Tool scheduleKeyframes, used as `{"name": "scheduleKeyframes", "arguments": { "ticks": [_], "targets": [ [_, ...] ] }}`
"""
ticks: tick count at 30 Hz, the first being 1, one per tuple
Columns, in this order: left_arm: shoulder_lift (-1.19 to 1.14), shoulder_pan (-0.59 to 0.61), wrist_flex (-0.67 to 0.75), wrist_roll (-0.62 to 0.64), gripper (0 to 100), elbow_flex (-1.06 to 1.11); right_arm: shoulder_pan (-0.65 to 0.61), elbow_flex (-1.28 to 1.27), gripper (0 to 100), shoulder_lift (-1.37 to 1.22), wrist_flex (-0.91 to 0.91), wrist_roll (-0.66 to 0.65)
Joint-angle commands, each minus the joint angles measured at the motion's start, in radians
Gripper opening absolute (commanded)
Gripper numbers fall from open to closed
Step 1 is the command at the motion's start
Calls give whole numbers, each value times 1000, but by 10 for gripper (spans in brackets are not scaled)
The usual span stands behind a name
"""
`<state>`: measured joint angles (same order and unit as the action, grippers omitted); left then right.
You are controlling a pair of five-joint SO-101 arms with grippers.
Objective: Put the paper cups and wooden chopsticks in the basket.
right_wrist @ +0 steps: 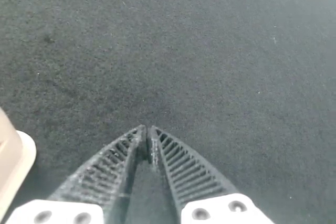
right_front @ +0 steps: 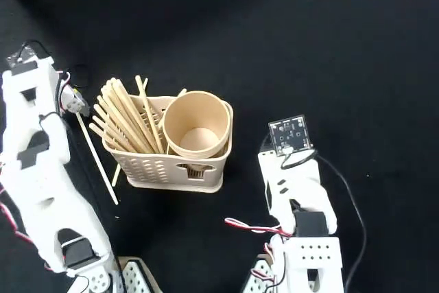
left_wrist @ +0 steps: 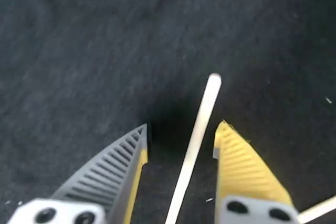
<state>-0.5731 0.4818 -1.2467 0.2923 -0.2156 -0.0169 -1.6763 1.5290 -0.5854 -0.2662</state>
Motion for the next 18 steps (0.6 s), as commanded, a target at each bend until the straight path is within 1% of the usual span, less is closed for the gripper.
{"name": "scheduleKeyframes", "arguments": {
  "ticks": [1, 3, 6, 7, 8, 11, 13, 18],
  "targets": [
    [-181, -4, -143, -18, 205, -297, -6, 50, 13, 10, -5, -6],
    [-262, -12, -226, -21, 175, -420, -6, 51, 13, 10, -5, -6],
    [-370, -31, -334, -26, 38, -590, -6, 51, 13, 10, -5, -6],
    [-404, -38, -370, -31, 21, -644, -6, 51, 13, 10, -5, -6],
    [-433, -41, -410, -37, 41, -696, -6, 51, 13, 10, -5, -6],
    [-503, -35, -503, -29, 30, -846, -6, 51, 13, 10, -5, -6],
    [-532, -25, -514, -29, 28, -898, -6, 51, 13, 10, -3, -6],
    [-480, -4, -517, 17, 29, -862, -8, 51, 13, 10, 2, -6]
  ]
}}
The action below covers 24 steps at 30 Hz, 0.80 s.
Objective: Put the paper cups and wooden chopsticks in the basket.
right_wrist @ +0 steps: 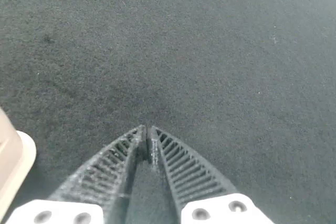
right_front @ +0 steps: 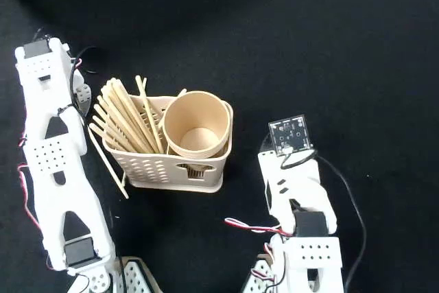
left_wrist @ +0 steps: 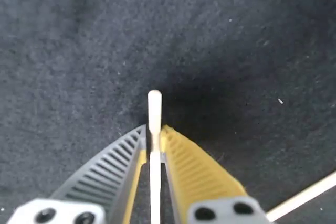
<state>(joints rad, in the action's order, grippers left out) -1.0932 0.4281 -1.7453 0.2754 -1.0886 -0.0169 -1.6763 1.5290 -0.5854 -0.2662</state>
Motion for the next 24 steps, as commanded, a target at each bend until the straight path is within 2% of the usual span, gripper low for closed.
{"name": "scheduleKeyframes", "arguments": {
  "ticks": [1, 7, 9, 13, 18, 21, 24],
  "targets": [
    [72, 51, -18, 34, 29, 45, -8, 51, 13, 10, 2, -6],
    [457, 76, -11, 110, 30, 423, -8, 51, 13, 10, 3, -6],
    [621, 82, 46, 117, 30, 585, -9, 51, 13, 10, 3, -6],
    [979, 99, 339, 121, 30, 1033, -9, 50, 13, 10, 3, -6],
    [1542, 91, 695, 121, 29, 1534, -9, 50, 13, 10, 3, -6],
    [1870, 97, 853, 121, 28, 1744, -9, 50, 13, 10, 3, -6],
    [2177, 94, 948, 121, 28, 1868, -9, 50, 13, 10, 3, -6]
  ]
}}
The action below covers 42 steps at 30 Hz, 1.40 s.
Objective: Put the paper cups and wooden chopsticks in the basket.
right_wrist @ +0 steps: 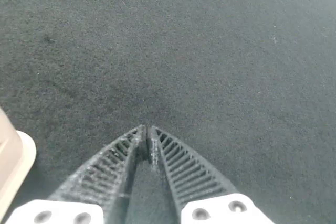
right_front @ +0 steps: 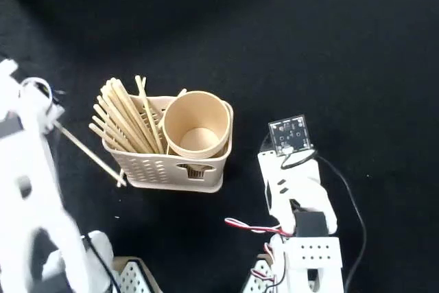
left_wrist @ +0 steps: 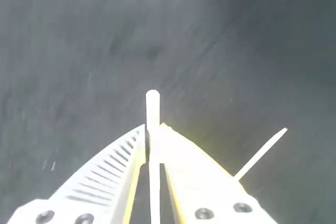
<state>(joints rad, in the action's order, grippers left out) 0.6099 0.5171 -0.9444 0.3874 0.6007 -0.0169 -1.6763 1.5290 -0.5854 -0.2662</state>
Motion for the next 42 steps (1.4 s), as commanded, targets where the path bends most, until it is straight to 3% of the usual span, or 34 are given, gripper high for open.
{"name": "scheduleKeyframes", "arguments": {
  "ticks": [1, 7, 16, 20, 25, 36, 41, 42],
  "targets": [
    [563, 2, 180, 9, 28, 197, -9, 50, 13, 10, 3, -6],
    [924, -42, 315, 5, 28, 111, -9, 51, 13, 10, 2, -6],
    [936, -308, 305, 0, 29, -177, -8, 51, 13, 10, 0, -6],
    [936, -460, 264, -81, 29, -122, -6, 53, 13, 10, -3, -6],
    [945, -596, 230, -215, 29, 113, -6, 54, 13, 10, -3, -6],
    [937, -621, 101, -247, 32, 213, -5, 54, 13, 10, -3, -6],
    [936, -613, -31, -230, 255, 168, -5, 54, 13, 10, -3, -6],
    [936, -613, -66, -221, 261, 140, -5, 54, 13, 10, -3, -6]
  ]
}}
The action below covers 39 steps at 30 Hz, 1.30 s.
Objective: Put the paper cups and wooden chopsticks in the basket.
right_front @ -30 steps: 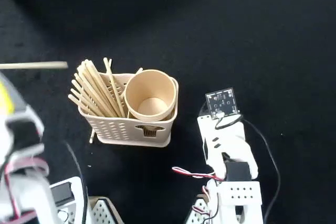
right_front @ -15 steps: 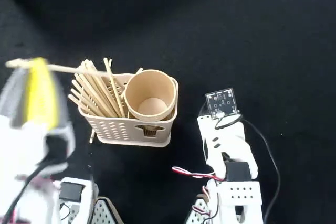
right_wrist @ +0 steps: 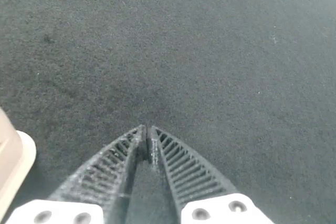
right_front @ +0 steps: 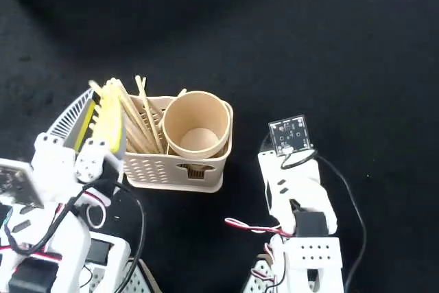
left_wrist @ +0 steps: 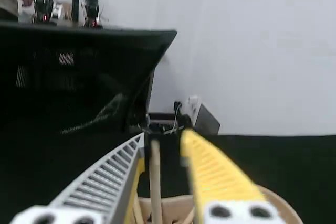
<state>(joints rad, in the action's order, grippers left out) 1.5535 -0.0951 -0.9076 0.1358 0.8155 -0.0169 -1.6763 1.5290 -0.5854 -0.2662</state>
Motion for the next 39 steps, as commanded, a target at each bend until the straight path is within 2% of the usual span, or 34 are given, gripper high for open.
{"name": "scheduleKeyframes", "arguments": {
  "ticks": [1, 4, 6, 9, 11, 15, 18, 24, 29, 36, 39],
  "targets": [
    [-8, -1, -133, 29, 256, -107, -6, 54, 13, 10, -3, -6],
    [-32, 33, -219, 20, 256, -223, -6, 53, 13, 10, -3, -6],
    [-107, 154, -261, 18, 257, -306, -6, 51, 13, 10, -3, -6],
    [-321, 361, -298, 18, 257, -417, -6, 50, 13, 10, -3, -6],
    [-493, 453, -327, 18, 257, -492, -6, 50, 13, 10, -3, -6],
    [-832, 567, -405, 18, 253, -639, -6, 50, 13, 10, -3, -6],
    [-1045, 599, -485, 11, 253, -722, -6, 50, 13, 10, -3, -6],
    [-1415, 564, -523, -130, 253, -803, -6, 50, 13, 10, -3, -6],
    [-1642, 417, -531, -176, 252, -834, -6, 50, 13, 10, -3, -6],
    [-1703, 174, -503, -178, 255, -828, -5, 50, 13, 10, -3, -6],
    [-1703, 136, -462, -172, 254, -816, -3, 51, 13, 10, -3, -6]
  ]
}}
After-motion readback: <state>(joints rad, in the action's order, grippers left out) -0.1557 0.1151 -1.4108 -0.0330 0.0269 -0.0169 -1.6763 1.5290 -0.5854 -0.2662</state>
